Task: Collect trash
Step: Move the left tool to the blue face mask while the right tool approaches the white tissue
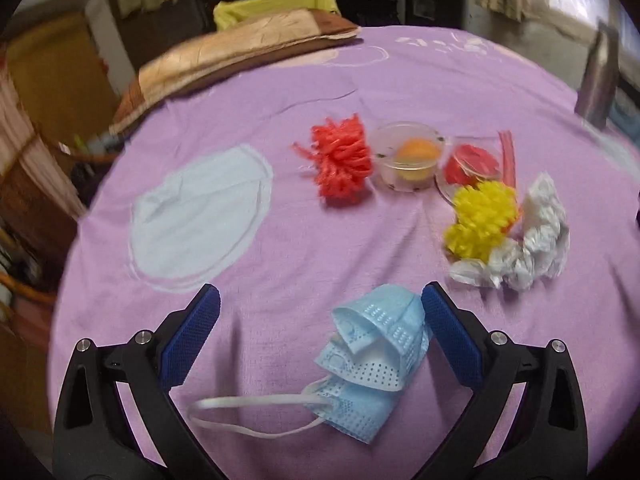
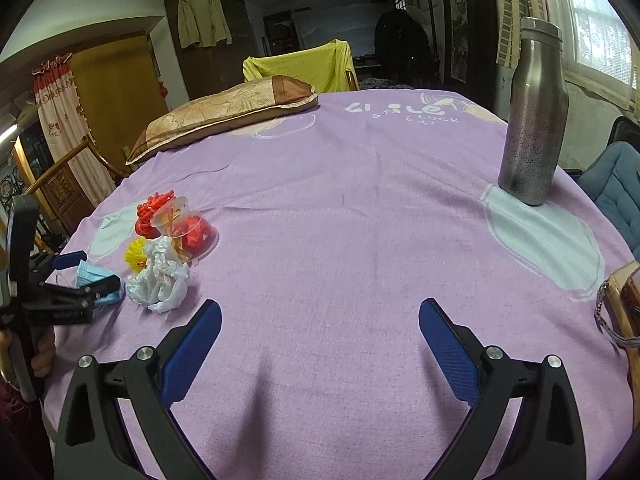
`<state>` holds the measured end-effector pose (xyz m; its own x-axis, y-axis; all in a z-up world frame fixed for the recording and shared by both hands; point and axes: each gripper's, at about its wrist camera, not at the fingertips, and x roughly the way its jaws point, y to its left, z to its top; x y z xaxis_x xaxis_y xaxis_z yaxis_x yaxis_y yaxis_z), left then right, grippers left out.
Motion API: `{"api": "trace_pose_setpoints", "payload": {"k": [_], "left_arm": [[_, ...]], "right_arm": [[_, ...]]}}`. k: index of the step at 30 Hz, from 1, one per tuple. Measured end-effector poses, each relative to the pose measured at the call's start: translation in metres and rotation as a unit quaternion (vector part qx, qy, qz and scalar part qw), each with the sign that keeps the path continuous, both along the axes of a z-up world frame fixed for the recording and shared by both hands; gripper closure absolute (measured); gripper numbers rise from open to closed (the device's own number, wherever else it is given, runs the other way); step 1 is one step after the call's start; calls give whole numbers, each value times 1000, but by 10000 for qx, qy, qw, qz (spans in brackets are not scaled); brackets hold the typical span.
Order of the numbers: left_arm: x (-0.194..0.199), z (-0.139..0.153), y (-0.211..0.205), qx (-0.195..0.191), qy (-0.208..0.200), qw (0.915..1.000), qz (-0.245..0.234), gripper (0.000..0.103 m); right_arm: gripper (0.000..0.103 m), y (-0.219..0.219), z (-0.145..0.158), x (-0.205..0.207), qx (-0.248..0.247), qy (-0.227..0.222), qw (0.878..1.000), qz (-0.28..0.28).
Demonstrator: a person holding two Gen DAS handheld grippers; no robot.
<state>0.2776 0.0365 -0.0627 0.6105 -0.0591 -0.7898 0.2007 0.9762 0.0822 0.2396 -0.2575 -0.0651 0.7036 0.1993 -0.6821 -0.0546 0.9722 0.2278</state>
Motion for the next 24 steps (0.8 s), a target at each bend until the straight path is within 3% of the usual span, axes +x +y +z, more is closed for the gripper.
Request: {"api": "trace_pose_setpoints", "payload": {"k": [3,7,13,21,24], "left_arm": [[6,-1,16,-510,144,9985,135,6],[19,-6,21,-982,531,9937,29,6],[17,-3,26,-1273,470,9907,46,6],[14,-1,34,-1543,494,9868,-31,6],[12,1,35,-1819,559,9814,-261,6]], "right_arm": [[6,10,5,-3,-105,-160,9997,139],[6,39,5,12,395,47,9960,801],[8,89,9,38,342,176,9899,1364],[8,113,1,60,489,485,9867,1475],[15,117,-1,66,574,565,9853,1507]]}}
